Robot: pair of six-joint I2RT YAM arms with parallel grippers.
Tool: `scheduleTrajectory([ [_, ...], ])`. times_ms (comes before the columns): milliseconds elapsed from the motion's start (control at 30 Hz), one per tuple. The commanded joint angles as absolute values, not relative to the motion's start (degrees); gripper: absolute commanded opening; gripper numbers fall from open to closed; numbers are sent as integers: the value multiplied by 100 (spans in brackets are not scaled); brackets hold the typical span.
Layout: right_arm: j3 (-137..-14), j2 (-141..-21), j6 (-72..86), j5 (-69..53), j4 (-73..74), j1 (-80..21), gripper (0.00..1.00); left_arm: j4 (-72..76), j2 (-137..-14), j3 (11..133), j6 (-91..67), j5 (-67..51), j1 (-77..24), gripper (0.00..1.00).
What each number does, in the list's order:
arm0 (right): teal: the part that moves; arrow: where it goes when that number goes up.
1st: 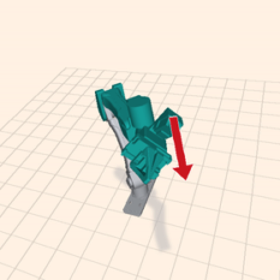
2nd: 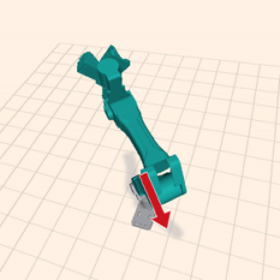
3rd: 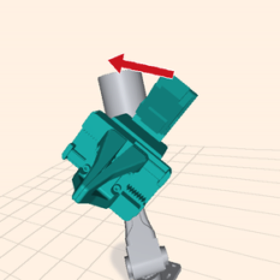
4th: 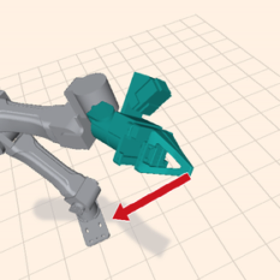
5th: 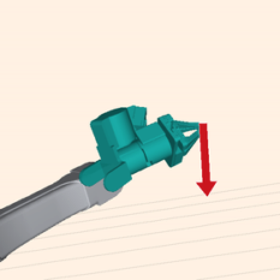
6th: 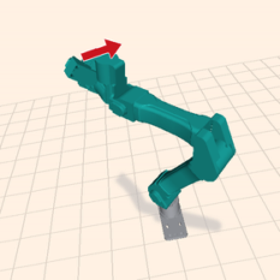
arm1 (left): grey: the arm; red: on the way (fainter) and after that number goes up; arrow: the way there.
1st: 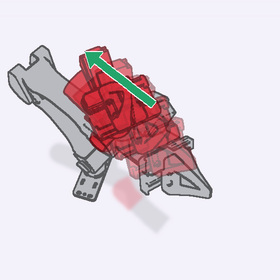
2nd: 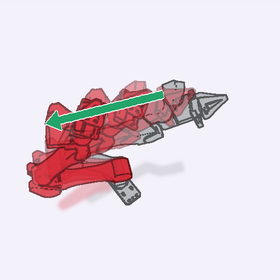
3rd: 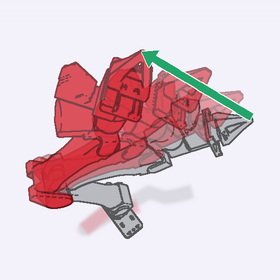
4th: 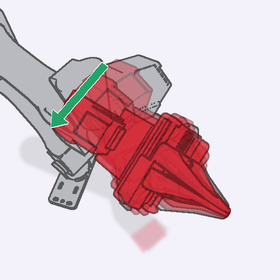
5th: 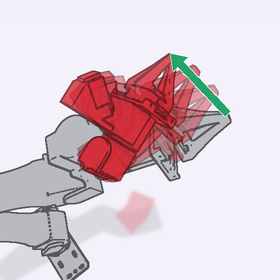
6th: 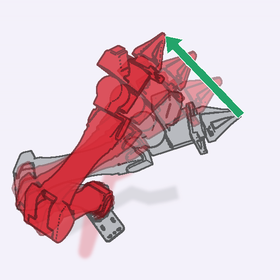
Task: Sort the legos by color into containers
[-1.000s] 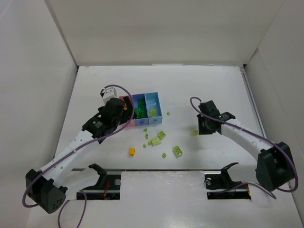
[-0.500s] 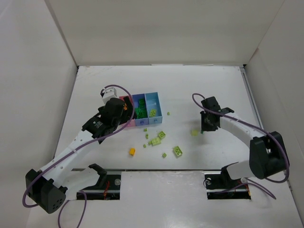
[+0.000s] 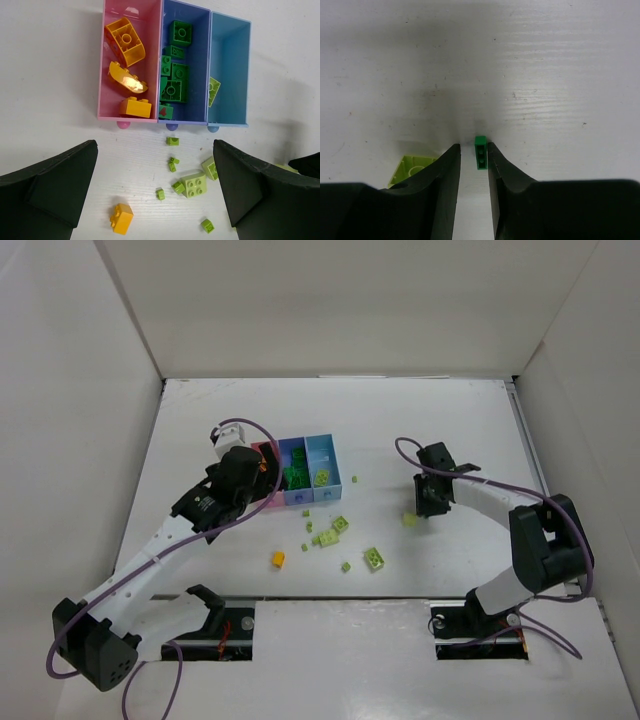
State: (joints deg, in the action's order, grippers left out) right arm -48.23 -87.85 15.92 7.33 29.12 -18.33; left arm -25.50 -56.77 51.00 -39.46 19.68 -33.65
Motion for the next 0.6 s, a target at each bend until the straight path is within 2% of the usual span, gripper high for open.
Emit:
scheduleTrajectory([
  [0,-4957,-8868,1521,642,2689,-1802,34,-2443,-5528,5194,-3885,2030,-3331,100],
  [133,-4957,-8868,1521,694,2637,-1749,32,-2443,-5581,5194,-3885,2030,-3331,100],
  [367,-5019,-8930,1397,694,2699,-1688,34,-2443,-5581,5194,-3885,2030,-3331,100],
  [567,-5019,-8982,1336,694,2751,-1635,24,-2443,-5581,5194,-3885,2030,-3331,100],
])
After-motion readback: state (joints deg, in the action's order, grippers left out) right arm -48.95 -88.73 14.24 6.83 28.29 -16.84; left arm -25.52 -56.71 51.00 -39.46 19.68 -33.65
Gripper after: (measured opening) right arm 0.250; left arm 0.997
